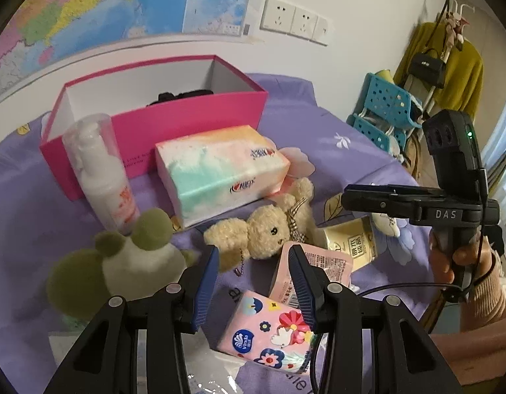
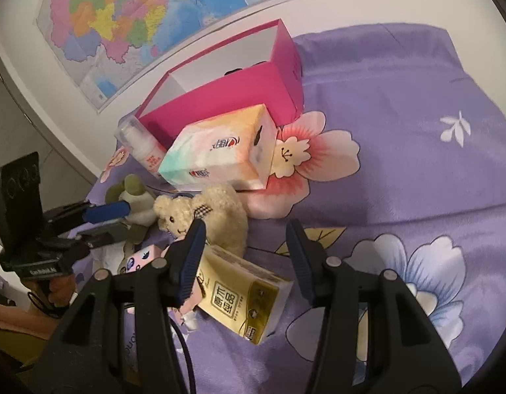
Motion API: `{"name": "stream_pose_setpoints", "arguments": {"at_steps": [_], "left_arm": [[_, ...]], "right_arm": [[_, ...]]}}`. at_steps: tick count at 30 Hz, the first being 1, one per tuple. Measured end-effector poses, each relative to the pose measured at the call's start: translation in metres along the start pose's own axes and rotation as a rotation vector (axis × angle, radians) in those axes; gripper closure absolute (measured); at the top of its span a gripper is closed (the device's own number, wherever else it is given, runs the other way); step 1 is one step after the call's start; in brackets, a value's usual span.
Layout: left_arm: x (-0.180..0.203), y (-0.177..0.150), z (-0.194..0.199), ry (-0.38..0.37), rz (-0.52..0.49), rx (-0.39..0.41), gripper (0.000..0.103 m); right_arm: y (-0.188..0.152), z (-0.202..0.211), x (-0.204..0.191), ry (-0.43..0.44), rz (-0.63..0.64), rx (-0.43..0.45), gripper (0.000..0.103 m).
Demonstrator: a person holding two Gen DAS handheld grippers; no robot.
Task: Organize soft objects
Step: 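Move the right tool back to the beige teddy bear, then grasp the beige teddy bear with the right tool and lift it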
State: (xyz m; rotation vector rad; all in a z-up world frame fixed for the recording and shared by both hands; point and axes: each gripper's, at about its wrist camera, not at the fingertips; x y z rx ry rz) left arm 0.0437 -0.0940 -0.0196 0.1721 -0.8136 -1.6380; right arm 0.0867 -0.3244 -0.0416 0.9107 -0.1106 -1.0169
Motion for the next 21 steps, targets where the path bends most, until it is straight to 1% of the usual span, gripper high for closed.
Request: {"name": "stream_pose_setpoints", "arguments": {"at_steps": [2, 5, 8, 10, 13, 14, 15, 17, 21], "left_arm": [[-0.002, 0.002, -0.006, 0.019, 0.01, -0.011, 0.059], [-0.009, 0.005, -0.013, 0.044, 0.037, -0.024, 0.058], [-0.015, 0.006, -0.021, 0.046, 0.056, -0.051, 0.058], [-0.017, 0.007, -0.027, 0.04, 0.058, -0.073, 0.058], [-0.016, 0.007, -0.036, 0.027, 0.049, -0.101, 0.058], [-0.015, 0.008, -0.039, 0.015, 0.044, -0.112, 0.058], [-0.015, 0.009, -0.042, 0.005, 0.044, -0.12, 0.054], [-0.015, 0.011, -0.047, -0.005, 0.051, -0.13, 0.053], [-0.014, 0.015, -0.047, -0.036, 0.046, -0.117, 0.055]], "right_arm": [[0.004, -0.007, -0.002, 0.012, 0.016, -0.004, 0.05], [0.009, -0.02, -0.005, 0.037, 0.029, -0.017, 0.043], [0.016, -0.035, -0.012, 0.049, 0.061, -0.027, 0.043], [0.018, -0.041, -0.014, 0.064, 0.075, -0.028, 0.043], [0.021, -0.05, -0.017, 0.064, 0.09, -0.035, 0.043], [0.022, -0.051, -0.017, 0.07, 0.095, -0.036, 0.045], [0.022, -0.052, -0.018, 0.074, 0.101, -0.033, 0.053], [0.022, -0.054, -0.02, 0.066, 0.111, -0.04, 0.065], [0.023, -0.048, -0.021, 0.058, 0.115, -0.025, 0.071]]}}
Point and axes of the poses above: each gripper's, at about its wrist camera, not at the fingertips, and z roughly against the way its jaws point, x to its right, y to its top, and after that the axes turned 12 degrees about z, right-handed
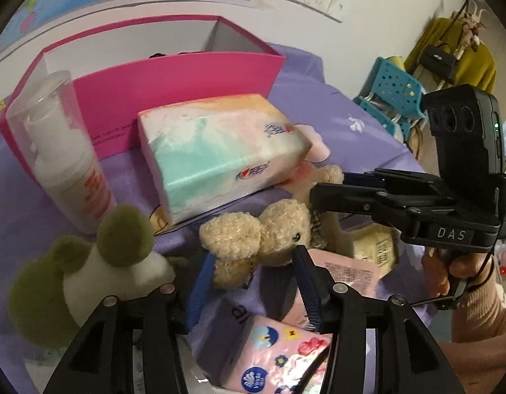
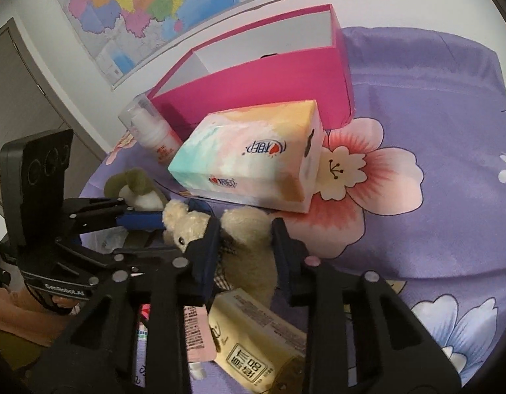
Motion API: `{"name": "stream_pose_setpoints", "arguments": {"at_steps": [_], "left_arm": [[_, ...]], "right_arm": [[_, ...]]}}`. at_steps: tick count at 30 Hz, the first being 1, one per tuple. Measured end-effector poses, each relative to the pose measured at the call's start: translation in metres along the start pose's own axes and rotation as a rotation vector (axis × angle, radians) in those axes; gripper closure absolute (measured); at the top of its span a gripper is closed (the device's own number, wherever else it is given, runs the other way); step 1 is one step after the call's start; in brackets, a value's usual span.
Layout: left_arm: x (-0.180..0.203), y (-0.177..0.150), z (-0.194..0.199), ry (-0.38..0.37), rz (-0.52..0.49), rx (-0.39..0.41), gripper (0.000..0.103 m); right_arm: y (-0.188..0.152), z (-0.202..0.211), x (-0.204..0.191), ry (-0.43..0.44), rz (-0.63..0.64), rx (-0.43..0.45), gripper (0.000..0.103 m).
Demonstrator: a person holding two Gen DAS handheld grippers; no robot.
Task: Organize soft objects
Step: 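Grasp the beige teddy bear with the right tool and lift it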
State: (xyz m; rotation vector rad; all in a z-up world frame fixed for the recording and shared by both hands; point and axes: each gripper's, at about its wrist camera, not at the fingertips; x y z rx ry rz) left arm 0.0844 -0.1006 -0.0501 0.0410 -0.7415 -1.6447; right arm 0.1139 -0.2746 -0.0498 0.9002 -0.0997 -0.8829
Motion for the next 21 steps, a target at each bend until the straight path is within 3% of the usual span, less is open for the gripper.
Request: {"name": "stream_pose_setpoints", "arguments": {"at_steps": [4, 13, 21], "left_arm": [[0.001, 0.005, 0.006, -0.044, 0.02, 0.01, 0.072], [0.015, 0.024, 0.056, -0.066, -0.025, 0.144, 0.072], [0.018, 0.073, 0.081, -0.022, -0.047, 0.247, 0.072]], "right_arm": [[0.003, 0.012, -0.007, -0.001, 0.018, 0.03, 0.072], [0.037, 0.049, -0.025, 0.01, 0.096, 0.151, 0.073], [0.092, 0.059, -0.023, -0.011, 0.15, 0.231, 0.073]]}}
Point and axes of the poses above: each gripper's, at about its wrist camera, not at the fingertips, and z roughly against the way its jaws point, x to its right, y to its top, and after that the axes turned 12 degrees about z, right-handed
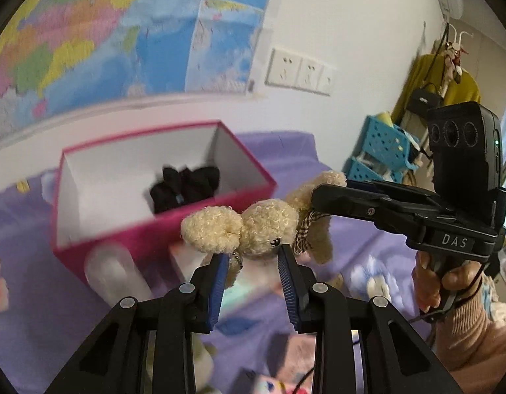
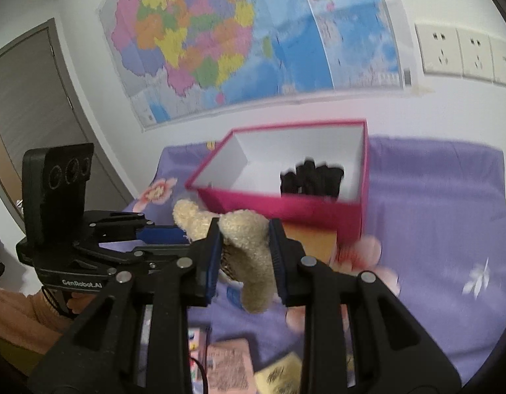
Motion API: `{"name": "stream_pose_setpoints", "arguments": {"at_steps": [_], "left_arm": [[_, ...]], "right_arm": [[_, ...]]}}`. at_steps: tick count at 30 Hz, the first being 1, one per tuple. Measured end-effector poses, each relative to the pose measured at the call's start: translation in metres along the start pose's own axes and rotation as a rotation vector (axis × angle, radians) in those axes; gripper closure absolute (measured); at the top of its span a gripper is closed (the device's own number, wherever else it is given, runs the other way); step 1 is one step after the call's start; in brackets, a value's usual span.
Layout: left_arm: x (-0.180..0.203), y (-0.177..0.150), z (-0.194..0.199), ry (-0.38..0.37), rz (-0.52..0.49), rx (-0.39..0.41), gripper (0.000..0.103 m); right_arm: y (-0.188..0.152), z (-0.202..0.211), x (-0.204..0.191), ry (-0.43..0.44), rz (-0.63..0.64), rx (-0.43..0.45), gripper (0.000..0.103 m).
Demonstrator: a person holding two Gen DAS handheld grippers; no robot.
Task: Organize soft objects
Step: 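Grasp the beige teddy bear with the right tool and lift it, then drop the teddy bear into the pink box by opening the right tool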
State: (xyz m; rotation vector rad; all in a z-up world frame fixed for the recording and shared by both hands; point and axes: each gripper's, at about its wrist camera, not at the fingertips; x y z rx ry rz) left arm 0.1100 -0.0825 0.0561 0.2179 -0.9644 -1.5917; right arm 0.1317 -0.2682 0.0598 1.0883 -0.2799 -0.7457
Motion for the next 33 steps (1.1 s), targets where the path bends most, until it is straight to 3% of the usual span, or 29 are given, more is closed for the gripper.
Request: {"name": "stream_pose_setpoints", "arguments": {"at_steps": [8, 14, 20, 23, 27, 33], "left_arm": [[-0.013, 0.049, -0.024, 0.055, 0.031, 0.013, 0.072], [-0.024, 0.069, -0.055, 0.101, 0.069, -0.025, 0.072], [-0.03, 0.069, -0.077, 0.13, 0.093, -0.067, 0.072], [-0.032, 0.067, -0.079, 0.154, 0.103, -0.072, 0.06], [-0.034, 0.062, -0.068, 0.164, 0.096, -0.044, 0.054], [-0.033, 0.041, -0.033, 0.153, 0.063, 0.022, 0.054]], "right_arm": [[0.036, -0.028, 0.036, -0.004, -0.038, 0.006, 0.073], [0.046, -0.057, 0.061, -0.03, -0.056, -0.018, 0.072], [0.046, -0.085, 0.077, -0.062, -0.065, -0.073, 0.072], [0.043, -0.1, 0.082, -0.109, -0.056, -0.119, 0.068], [0.035, -0.106, 0.086, -0.175, -0.058, -0.162, 0.067], [0.026, -0.083, 0.078, -0.16, -0.075, -0.133, 0.065]]}}
Point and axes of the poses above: each gripper's, at about its wrist camera, not at the fingertips, and z roughly against the way its jaws point, x to its right, y to its top, and after that the axes turned 12 degrees about z, right-handed
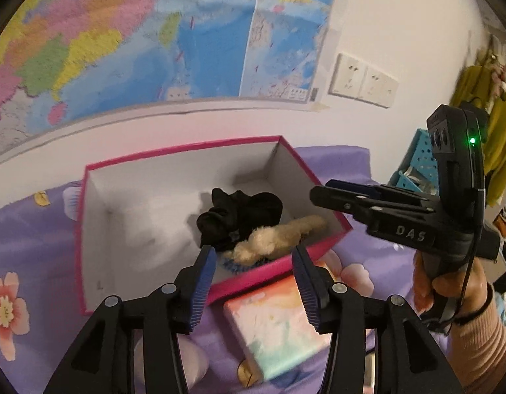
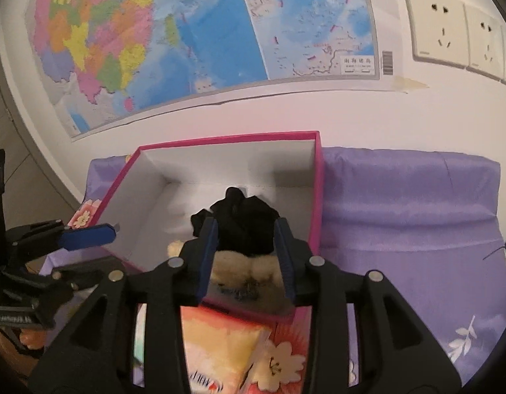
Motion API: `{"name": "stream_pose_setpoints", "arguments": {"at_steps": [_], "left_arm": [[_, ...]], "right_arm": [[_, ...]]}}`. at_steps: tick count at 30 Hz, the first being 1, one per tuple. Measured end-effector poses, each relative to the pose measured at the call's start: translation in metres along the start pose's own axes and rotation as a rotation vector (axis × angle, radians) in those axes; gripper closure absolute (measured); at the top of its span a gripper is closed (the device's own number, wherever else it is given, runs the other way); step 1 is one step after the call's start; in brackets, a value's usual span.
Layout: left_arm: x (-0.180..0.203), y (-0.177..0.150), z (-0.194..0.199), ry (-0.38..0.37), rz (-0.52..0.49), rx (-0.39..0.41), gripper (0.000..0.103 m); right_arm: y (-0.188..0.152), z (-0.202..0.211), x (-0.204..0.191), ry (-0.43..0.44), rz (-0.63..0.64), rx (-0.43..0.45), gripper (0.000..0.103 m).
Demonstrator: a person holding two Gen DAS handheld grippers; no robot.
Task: Organize soft objects
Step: 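Drop the teddy bear into the pink box by opening the right tool, then grasp the green plush toy with the right tool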
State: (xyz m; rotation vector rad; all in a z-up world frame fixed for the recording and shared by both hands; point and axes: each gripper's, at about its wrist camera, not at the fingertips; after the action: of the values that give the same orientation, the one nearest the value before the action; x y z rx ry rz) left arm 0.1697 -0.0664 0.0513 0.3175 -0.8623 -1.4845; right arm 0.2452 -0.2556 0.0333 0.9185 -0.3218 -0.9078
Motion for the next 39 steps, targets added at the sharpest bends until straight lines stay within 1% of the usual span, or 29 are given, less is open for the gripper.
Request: {"name": "stream_pose_setpoints", "arguments": {"at_steps": [2, 6, 10, 11, 15, 19, 22, 25, 26, 31, 33, 34, 35, 36, 37, 38, 39], "left_arm": [[-0.002, -0.009, 0.015, -0.01, -0.02, 0.026, 0.054], [-0.015, -0.026, 0.046, -0.026, -0.028, 0.071, 0.051], [-0.038, -0.045, 0.071, -0.009, 0.01, 0.108, 0.049], [-0.042, -0.049, 0.073, -0.004, 0.018, 0.107, 0.048], [-0.065, -0.072, 0.071, 0.04, 0.057, 0.058, 0.048], [-0.083, -0.092, 0.068, 0.055, 0.093, 0.013, 0.048], [-0.096, -0.104, 0.064, 0.056, 0.128, -0.02, 0.048], [-0.108, -0.113, 0.06, 0.046, 0.168, -0.046, 0.048], [-0.111, -0.117, 0.059, 0.046, 0.179, -0.054, 0.048], [-0.12, -0.129, 0.054, 0.029, 0.207, -0.089, 0.047], [-0.12, -0.132, 0.053, 0.013, 0.21, -0.098, 0.043], [-0.121, -0.133, 0.051, 0.008, 0.213, -0.103, 0.043], [-0.121, -0.133, 0.05, 0.004, 0.212, -0.107, 0.043], [-0.12, -0.134, 0.049, -0.003, 0.208, -0.112, 0.043], [-0.12, -0.134, 0.048, -0.011, 0.206, -0.118, 0.043], [-0.119, -0.135, 0.047, -0.02, 0.204, -0.126, 0.043], [-0.118, -0.136, 0.044, -0.027, 0.2, -0.136, 0.041]], "right_arm": [[-0.005, 0.013, -0.008, 0.034, 0.008, 0.015, 0.064], [-0.018, 0.041, -0.028, 0.111, 0.022, 0.046, 0.058], [-0.028, 0.054, -0.051, 0.209, 0.03, 0.054, 0.057], [-0.033, 0.056, -0.059, 0.242, 0.037, 0.047, 0.056], [-0.046, 0.053, -0.093, 0.323, 0.081, 0.001, 0.055], [-0.056, 0.038, -0.122, 0.376, 0.124, -0.054, 0.055], [-0.062, 0.02, -0.137, 0.388, 0.141, -0.101, 0.049], [-0.068, -0.002, -0.151, 0.387, 0.156, -0.15, 0.048], [-0.07, -0.011, -0.156, 0.373, 0.163, -0.168, 0.048], [-0.076, -0.029, -0.158, 0.351, 0.145, -0.186, 0.048], [-0.077, -0.033, -0.156, 0.348, 0.133, -0.188, 0.049], [-0.078, -0.034, -0.155, 0.343, 0.13, -0.189, 0.049], [-0.078, -0.034, -0.155, 0.341, 0.131, -0.189, 0.052], [-0.078, -0.035, -0.154, 0.338, 0.132, -0.188, 0.06], [-0.081, -0.033, -0.155, 0.338, 0.13, -0.188, 0.065], [-0.081, -0.033, -0.155, 0.344, 0.13, -0.19, 0.073], [-0.082, -0.033, -0.156, 0.348, 0.128, -0.19, 0.076]]}}
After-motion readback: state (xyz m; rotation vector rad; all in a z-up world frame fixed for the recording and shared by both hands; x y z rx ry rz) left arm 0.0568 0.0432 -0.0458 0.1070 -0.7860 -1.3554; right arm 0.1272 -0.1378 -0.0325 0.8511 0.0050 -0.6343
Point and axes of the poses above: each gripper's, at about its wrist camera, not at the fingertips, and z roughly against the way its jaws point, x to its right, y to its top, and after that the axes turned 12 degrees about z, right-handed
